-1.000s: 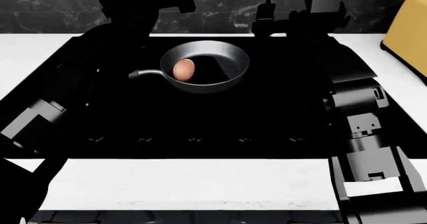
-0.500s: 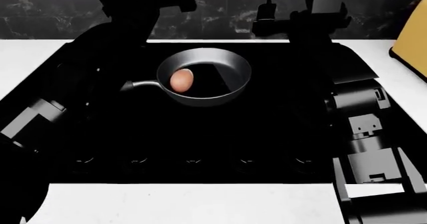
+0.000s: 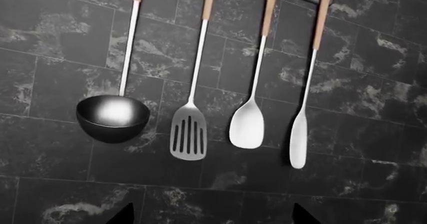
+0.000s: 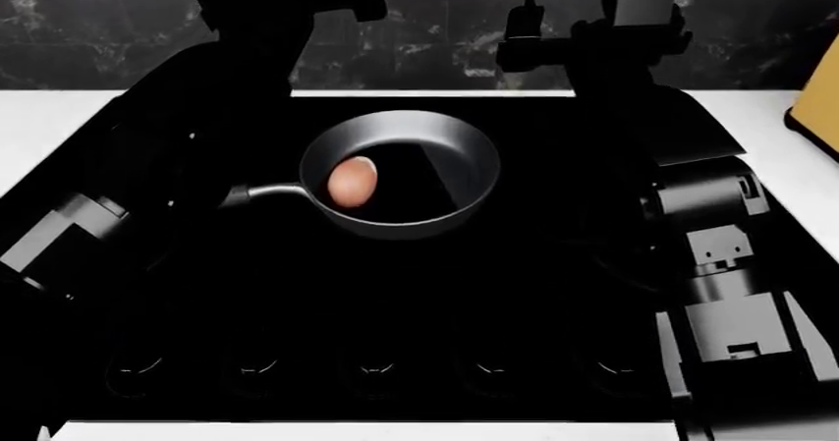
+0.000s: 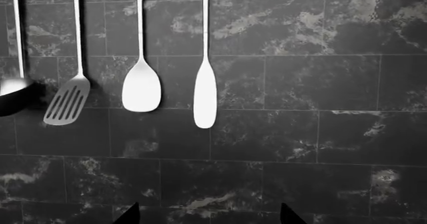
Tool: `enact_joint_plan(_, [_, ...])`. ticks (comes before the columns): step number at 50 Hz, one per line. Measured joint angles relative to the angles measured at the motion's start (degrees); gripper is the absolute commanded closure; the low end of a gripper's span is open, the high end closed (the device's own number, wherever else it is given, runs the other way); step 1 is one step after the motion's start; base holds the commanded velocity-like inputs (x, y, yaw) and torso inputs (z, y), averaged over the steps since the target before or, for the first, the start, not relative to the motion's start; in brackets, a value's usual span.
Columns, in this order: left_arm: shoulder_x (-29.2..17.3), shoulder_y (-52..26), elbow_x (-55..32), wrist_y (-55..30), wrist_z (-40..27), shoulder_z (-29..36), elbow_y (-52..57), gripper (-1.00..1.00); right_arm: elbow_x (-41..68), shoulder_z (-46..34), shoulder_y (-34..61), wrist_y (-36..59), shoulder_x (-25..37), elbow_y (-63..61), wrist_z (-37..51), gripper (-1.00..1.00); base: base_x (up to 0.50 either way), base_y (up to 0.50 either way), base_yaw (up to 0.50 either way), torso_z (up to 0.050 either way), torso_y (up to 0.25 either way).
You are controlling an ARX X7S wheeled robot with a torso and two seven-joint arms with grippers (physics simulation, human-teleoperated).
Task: Pick the egg from the pan and place it in the bowl.
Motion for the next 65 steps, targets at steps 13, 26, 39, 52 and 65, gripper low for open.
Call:
enact_joint_plan(13, [-0.07, 0.06, 0.09, -0.10, -0.09, -0.09, 0.24, -1.00, 0.14, -0.12, -0.02, -0.48, -0.07, 0.38, 0.05, -1.00, 0.15, 0.00, 0.00, 0.000, 0.000])
enact_joint_plan(26, [-0.14, 0.11, 0.15, -0.18, -0.12, -0.22, 0.42, -1.00, 0.50, -0.19, -0.27, -0.31, 0.14, -0.29, 0.28, -1.00, 0.12, 0.00, 0.00, 0.000, 0.001])
enact_joint_plan(39, [-0.90, -1.18, -2.62, -6.32, -0.14, 0.27, 1.34, -1.00, 0.84, -0.31, -0.18, -0.41, -0.12, 2.22, -0.22, -1.00, 0.00, 0.00, 0.00, 0.000, 0.000])
enact_joint_plan(52, [-5.21, -2.88, -16.55, -25.02, -7.38, -0.52, 9.08, -1.00, 0.71, -0.35, 0.27, -4.73, -1.09, 9.62, -3.15, -1.00, 0.00, 0.00, 0.00, 0.000, 0.000])
enact_joint_plan(65, [-6.59, -5.74, -23.14, -37.28, -7.24, 0.70, 11.44, -1.00, 0.34, -0.63, 0.72, -8.06, -1.76, 14.19, -5.00, -1.00, 0.00, 0.00, 0.00, 0.000, 0.000])
